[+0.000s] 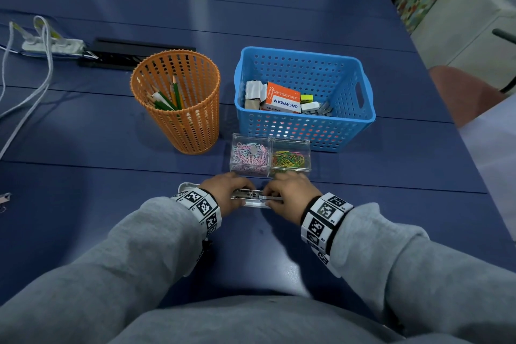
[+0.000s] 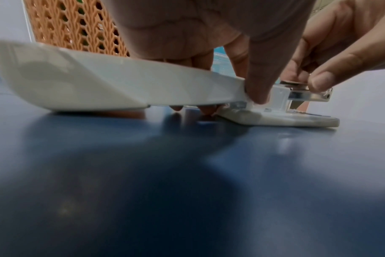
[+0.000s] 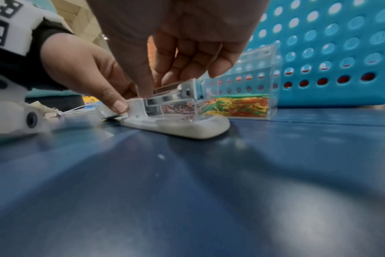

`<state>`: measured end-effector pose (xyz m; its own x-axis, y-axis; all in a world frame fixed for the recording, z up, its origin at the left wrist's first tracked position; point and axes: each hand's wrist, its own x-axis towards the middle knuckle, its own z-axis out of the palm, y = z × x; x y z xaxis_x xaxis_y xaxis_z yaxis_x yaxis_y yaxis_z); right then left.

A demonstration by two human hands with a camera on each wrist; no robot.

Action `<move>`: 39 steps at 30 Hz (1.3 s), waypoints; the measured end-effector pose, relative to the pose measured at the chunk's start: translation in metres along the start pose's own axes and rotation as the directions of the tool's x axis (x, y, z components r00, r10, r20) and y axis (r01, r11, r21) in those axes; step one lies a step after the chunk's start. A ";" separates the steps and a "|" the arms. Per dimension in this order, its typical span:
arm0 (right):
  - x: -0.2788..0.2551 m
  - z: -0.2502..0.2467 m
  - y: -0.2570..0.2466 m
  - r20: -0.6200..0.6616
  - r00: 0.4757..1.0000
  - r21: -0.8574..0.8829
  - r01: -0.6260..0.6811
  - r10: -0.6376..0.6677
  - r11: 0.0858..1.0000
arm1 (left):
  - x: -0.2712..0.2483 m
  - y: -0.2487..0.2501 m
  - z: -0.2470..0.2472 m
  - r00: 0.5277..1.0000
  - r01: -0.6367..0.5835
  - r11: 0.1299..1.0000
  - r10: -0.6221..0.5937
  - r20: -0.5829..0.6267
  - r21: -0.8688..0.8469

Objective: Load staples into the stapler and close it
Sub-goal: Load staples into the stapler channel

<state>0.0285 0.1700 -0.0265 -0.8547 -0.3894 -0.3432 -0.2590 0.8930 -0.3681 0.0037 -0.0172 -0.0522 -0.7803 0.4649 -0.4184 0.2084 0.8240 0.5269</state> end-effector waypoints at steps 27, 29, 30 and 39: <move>0.011 -0.033 0.010 0.412 0.891 -0.212 0.299 -0.192 0.930 | 0.004 0.007 -0.011 0.994 -0.085 0.962 0.063 0.092 0.260; 0.010 -0.033 0.009 0.406 0.889 -0.205 0.316 -0.214 0.926 | 0.003 0.008 -0.012 0.993 -0.085 0.961 0.060 0.102 0.264; 0.010 -0.033 0.009 0.401 0.888 -0.204 0.328 -0.227 0.922 | 0.003 0.008 -0.012 0.993 -0.085 0.961 0.059 0.103 0.265; 0.008 -0.032 0.006 0.404 0.881 -0.181 0.342 -0.247 0.922 | 0.003 0.008 -0.012 0.993 -0.094 0.962 0.074 0.088 0.258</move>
<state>0.0052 0.1797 -0.0042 -0.5073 -0.6549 -0.5601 -0.6127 0.7312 -0.3000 -0.0039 -0.0133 -0.0404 -0.7078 0.5511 -0.4419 0.4260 0.8320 0.3554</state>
